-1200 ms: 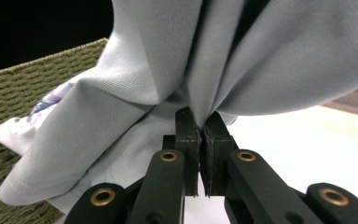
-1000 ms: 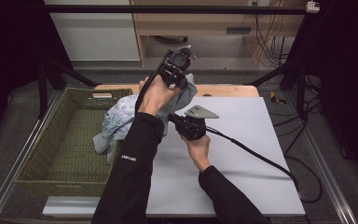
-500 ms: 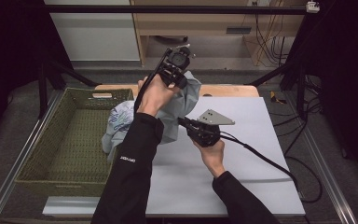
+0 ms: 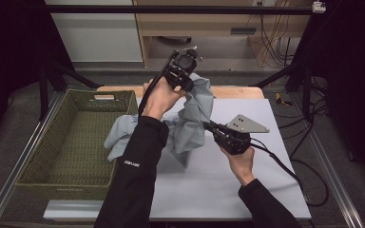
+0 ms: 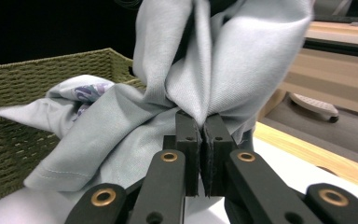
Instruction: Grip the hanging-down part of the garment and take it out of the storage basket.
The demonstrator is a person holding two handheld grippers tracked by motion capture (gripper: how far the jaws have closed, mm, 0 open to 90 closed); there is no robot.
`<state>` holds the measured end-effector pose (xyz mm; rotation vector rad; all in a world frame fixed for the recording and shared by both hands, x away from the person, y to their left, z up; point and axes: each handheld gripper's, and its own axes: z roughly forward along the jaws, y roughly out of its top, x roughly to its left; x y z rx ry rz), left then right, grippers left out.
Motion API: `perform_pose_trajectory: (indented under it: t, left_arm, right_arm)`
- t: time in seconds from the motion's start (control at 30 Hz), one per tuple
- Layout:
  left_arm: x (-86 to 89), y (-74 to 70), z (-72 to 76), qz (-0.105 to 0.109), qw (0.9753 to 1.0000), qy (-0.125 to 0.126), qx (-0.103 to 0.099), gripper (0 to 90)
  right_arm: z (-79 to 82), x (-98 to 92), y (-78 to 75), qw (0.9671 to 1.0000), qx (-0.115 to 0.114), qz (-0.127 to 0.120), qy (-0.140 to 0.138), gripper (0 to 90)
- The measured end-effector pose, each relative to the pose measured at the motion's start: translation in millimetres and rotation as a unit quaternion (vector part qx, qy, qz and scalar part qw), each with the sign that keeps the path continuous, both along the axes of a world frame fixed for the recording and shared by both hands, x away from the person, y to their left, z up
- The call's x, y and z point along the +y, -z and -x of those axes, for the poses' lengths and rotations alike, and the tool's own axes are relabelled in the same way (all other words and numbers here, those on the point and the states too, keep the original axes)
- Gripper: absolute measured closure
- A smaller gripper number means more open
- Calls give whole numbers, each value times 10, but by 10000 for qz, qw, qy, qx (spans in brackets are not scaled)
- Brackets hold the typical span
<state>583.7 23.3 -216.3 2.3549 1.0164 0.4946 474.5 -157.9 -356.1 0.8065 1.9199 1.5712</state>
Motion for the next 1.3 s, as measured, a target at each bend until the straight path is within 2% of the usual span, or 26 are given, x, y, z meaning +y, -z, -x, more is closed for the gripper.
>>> perform_pose_trajectory:
  t: [0.23,0.3,0.43,0.5,0.57,0.6,0.63,0.7,0.77,0.83,0.9,0.93,0.97,1.03,1.1,1.13,1.17,1.23,1.27,1.3]
  left_arm:
    - [-75,8,28,-12,9999,127,13,839]
    - [-125,17,34,-15,9999,161,19,839]
    - [-158,38,43,-43,9998,209,30,838]
    - [-165,64,53,1,9998,222,21,838]
    - [-160,83,53,12,9998,203,9,838]
    - [-155,94,50,-7,9998,209,33,838]
    - [-155,114,49,12,9998,214,52,838]
    - [-150,153,45,-47,9996,270,89,837]
    - [-151,192,49,-22,9996,268,105,837]
    - [-144,215,53,40,9994,309,127,837]
    - [-132,225,57,-2,9992,370,150,837]
    - [-132,225,57,-2,9992,370,150,837]
    - [-126,243,73,71,9992,373,158,837]
    - [-106,259,90,46,9990,411,157,836]
    - [-89,287,100,110,9990,395,163,836]
    - [-71,295,98,55,9989,429,170,836]
    - [-65,316,100,137,9990,384,155,835]
    - [-41,350,98,129,9989,425,175,835]
    - [-35,370,101,202,9988,418,158,835]
    - [-23,382,98,172,9987,450,168,835]
  right_arm:
    - [61,-281,-112,9995,-133,-103,256,875]
    - [76,-312,-139,9992,-98,-225,300,874]
    - [102,-327,-117,9989,-209,-92,407,866]
    - [100,-336,-78,9991,-105,-81,408,842]
    - [81,-346,-16,9993,-4,-45,375,724]
    - [84,-343,15,9994,96,-60,324,695]
    - [82,-344,51,9995,93,-39,287,667]
    - [97,-346,111,9996,67,-73,249,499]
    - [112,-365,145,9995,53,-163,271,376]
    - [130,-396,159,9989,-48,-244,402,220]
    - [153,-441,150,9980,-55,-403,494,144]
    - [153,-441,150,9980,-55,-403,494,144]
    - [172,-518,139,9968,-59,-480,629,69]
    - [195,-572,137,9958,-24,-598,687,45]
    - [216,-629,152,9955,-68,-631,711,26]
    - [231,-649,161,9952,-25,-596,771,19]
    - [237,-657,175,9949,-74,-675,743,13]
    - [262,-686,199,9952,-77,-614,762,6]
    - [280,-699,205,9955,-17,-546,781,6]
    - [289,-708,219,9955,-63,-547,773,5]
